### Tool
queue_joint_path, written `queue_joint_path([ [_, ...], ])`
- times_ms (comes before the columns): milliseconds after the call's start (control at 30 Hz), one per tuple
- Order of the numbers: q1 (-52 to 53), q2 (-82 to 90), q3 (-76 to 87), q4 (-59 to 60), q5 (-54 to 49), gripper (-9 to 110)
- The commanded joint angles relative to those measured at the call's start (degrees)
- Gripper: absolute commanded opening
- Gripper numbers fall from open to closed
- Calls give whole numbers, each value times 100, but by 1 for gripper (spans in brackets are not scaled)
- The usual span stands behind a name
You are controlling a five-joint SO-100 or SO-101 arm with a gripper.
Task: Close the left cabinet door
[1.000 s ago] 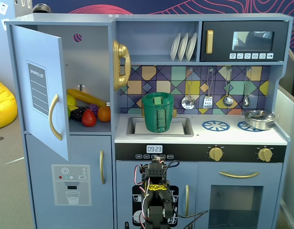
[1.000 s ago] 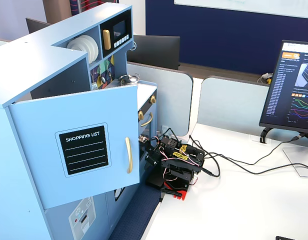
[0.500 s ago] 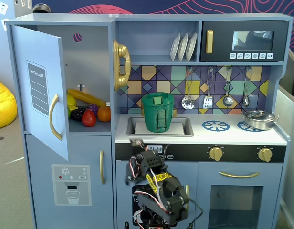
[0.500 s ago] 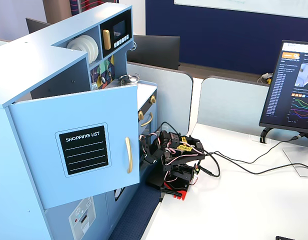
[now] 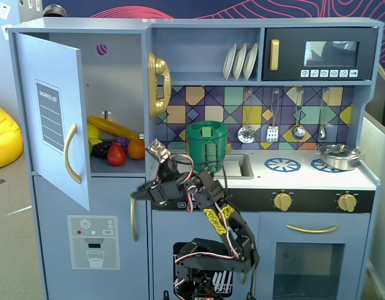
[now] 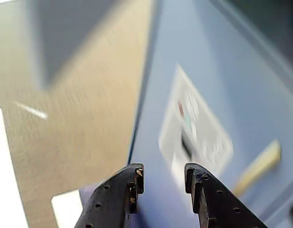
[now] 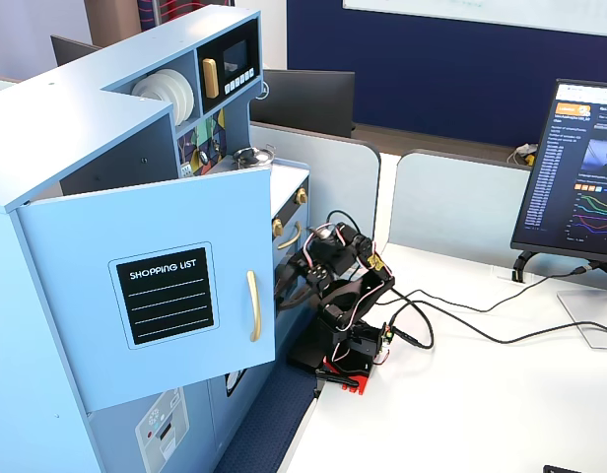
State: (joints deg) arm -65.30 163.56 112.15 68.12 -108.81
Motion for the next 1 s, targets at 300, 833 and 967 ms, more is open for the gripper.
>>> queue_joint_path([
  [300, -1679, -967, -1336, -1389, -3155, 0],
  [833, -2918, -2443, -1863, -3094, -4658, 0],
  [967, -2953, -2848, -1969, -3445, -4623, 0],
])
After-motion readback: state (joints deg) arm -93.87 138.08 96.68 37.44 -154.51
